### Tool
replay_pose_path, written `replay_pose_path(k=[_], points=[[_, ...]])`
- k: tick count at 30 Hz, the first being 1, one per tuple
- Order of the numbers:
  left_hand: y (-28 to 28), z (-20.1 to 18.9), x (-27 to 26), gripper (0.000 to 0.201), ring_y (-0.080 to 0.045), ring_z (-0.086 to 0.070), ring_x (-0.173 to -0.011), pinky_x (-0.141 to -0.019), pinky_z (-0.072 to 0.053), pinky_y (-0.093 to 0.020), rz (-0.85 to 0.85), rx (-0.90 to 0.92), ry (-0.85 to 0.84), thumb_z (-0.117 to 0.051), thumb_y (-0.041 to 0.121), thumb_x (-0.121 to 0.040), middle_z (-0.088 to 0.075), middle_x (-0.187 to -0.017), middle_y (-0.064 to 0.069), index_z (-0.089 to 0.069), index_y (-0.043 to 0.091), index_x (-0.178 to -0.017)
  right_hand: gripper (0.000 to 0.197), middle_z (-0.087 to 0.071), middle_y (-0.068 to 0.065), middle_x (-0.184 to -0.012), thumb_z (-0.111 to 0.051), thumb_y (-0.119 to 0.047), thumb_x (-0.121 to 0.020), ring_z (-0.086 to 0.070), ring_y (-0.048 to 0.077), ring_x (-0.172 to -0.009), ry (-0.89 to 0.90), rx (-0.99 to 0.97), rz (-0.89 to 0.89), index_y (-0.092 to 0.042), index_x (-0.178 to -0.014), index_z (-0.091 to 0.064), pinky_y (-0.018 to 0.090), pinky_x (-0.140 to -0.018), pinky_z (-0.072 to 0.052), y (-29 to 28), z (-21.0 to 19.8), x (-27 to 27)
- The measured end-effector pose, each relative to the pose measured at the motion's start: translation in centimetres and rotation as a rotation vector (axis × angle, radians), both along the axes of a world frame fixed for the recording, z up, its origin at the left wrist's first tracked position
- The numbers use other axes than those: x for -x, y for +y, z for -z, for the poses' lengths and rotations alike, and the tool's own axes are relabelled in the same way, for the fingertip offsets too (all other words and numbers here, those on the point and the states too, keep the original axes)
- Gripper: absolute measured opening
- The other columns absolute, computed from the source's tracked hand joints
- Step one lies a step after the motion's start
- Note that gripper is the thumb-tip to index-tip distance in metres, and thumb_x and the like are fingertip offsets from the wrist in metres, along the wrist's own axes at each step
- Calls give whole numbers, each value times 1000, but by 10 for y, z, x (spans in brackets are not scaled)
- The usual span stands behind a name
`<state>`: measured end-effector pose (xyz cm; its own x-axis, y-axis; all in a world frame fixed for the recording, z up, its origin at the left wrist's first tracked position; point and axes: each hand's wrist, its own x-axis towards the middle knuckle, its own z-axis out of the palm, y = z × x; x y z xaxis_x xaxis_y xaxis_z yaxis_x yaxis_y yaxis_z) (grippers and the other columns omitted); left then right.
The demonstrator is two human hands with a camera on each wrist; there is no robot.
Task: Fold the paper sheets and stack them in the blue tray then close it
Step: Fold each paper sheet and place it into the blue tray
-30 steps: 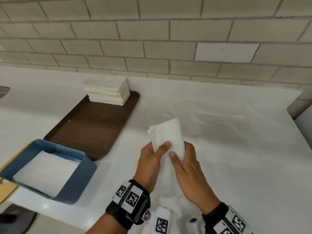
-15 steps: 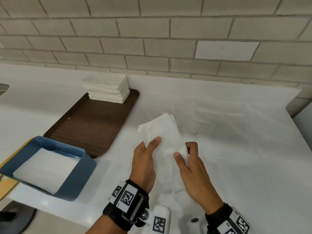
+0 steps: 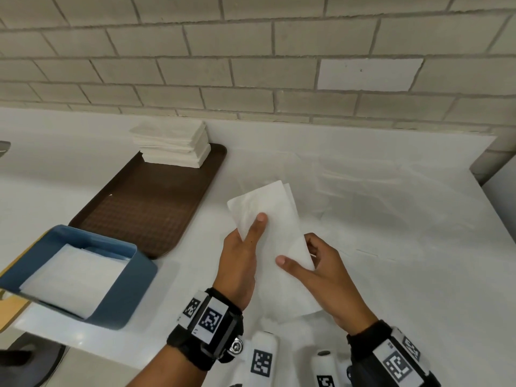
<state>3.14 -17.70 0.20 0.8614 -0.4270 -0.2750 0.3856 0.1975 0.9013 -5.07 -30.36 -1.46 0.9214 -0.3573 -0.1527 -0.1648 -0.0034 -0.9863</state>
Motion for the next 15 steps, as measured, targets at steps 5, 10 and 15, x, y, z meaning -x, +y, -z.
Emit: replay_pose_path(k=[5,10,15], points=[[6,-5,-8,12,-13,-76,-90,-78,-63,-37,-45,-224,-440,-72,22,-93,-79,-96,4,-73,19,-105,45,-56,-16,-117,-72,-38,-85,-61,0,-103,-28,265,-115,-38,-120,-44,22,-80,-55,1,-5,-15],[14,18,-15,10,-8,-75,-90,-74,-59,-23,-55,-339,-552,-70,21,-94,-78,-93,8,-72,17,-103,51,-41,-11,-125,-63,-14,-87,-51,-4,-115,-97,335,-16,-33,-125,-37,11,-75,-45,-5,-7,-34],[23,30,-17,8,-6,-75,-86,-72,-59,-23,-92,-373,-534,-73,20,-92,-77,-91,9,-72,20,-100,52,-41,-11,-127,-61,-6,-86,-49,-4,-120,-72,315,-6,-34,-123,-37,13,-73,-44,0,7,-36]])
